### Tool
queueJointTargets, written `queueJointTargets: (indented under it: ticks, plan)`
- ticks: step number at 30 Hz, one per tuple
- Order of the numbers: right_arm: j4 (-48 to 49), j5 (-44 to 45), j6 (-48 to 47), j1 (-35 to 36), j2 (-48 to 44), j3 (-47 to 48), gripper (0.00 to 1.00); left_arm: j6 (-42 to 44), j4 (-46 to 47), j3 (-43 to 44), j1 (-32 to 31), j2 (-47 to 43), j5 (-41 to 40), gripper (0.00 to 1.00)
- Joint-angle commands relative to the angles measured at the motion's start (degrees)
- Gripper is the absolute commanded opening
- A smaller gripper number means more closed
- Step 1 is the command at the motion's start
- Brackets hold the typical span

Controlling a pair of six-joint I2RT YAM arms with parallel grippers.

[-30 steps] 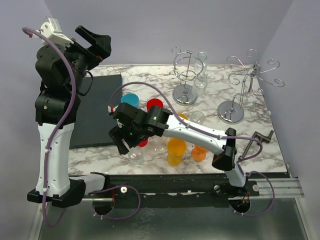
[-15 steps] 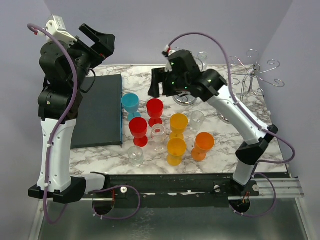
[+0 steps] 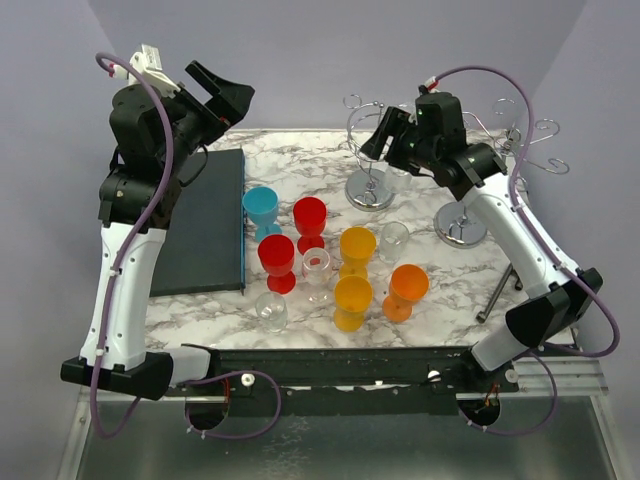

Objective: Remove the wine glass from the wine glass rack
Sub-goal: Pick up the wine glass from the wine rack.

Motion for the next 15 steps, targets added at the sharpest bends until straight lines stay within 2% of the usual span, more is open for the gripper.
queueJointTargets:
  ticks: [1, 7, 15]
  plan:
    - [5.2, 2.1, 3.7, -3.4, -1.4, -3.3, 0.71, -2.1, 3.2, -2.9, 0.2, -0.2, 4.7, 0.99]
    - [7.3, 5.1, 6.9, -5.7, -1.1, -6.8, 0.66, -2.4, 4.4, -5.3, 0.2, -0.3, 5.6, 0.99]
    - [6.7, 12.8, 8.2, -6.4, -0.6, -7.5, 0.66, -2.1, 5.0, -6.6, 0.2, -0.4, 6.0, 0.99]
